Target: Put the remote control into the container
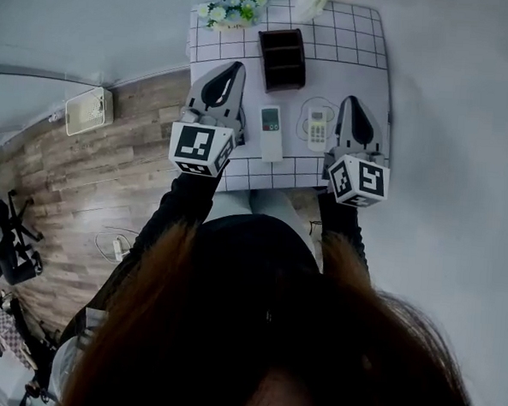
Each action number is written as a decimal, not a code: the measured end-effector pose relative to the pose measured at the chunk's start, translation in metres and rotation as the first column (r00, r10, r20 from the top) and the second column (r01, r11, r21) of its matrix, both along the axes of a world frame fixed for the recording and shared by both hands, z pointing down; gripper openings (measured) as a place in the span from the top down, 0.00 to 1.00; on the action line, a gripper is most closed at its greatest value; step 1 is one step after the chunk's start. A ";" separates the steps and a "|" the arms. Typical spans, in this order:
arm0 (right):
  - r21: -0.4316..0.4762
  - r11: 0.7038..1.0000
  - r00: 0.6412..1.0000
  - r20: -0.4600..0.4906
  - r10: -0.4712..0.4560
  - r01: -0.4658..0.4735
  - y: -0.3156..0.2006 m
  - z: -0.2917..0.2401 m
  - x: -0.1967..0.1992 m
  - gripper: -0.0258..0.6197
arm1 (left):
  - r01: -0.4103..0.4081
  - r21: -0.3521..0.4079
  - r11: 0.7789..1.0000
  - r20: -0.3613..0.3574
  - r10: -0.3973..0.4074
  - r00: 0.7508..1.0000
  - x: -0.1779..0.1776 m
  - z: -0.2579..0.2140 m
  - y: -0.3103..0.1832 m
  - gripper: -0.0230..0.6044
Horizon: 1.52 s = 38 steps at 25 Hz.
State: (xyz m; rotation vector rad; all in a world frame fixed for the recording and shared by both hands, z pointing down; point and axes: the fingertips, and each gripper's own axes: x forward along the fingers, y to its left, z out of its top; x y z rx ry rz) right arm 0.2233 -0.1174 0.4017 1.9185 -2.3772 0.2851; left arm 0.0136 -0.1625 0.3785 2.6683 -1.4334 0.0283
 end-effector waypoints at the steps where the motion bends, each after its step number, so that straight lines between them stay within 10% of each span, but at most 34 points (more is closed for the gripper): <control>1: -0.020 1.000 1.000 0.001 0.013 -0.013 -0.001 0.008 0.002 0.93 | -0.012 -0.008 1.000 -0.001 0.012 1.000 0.004 0.004 -0.001 0.95; 10: -0.199 0.975 0.995 -0.030 0.094 -0.098 -0.008 0.080 0.018 0.93 | -0.092 -0.064 0.994 -0.004 0.092 0.996 0.033 0.035 -0.016 0.95; 18: -0.438 0.895 0.996 -0.069 0.056 -0.081 -0.004 0.166 0.007 0.92 | -0.140 -0.089 0.986 0.008 0.141 0.990 0.046 0.050 -0.023 0.95; 24: -0.586 0.805 0.988 -0.152 0.007 -0.095 0.000 0.215 -0.002 0.62 | -0.155 -0.101 0.983 0.013 0.157 0.988 0.044 0.056 -0.025 0.95; 31: -0.670 0.729 0.973 -0.227 -0.024 -0.138 -0.003 0.242 -0.001 0.60 | -0.142 -0.111 0.984 0.013 0.144 0.989 0.033 0.059 -0.033 0.95; 38: -0.674 0.728 0.977 -0.210 -0.023 -0.127 -0.005 0.243 0.000 0.60 | -0.119 -0.112 0.987 0.014 0.121 0.993 0.022 0.060 -0.036 0.95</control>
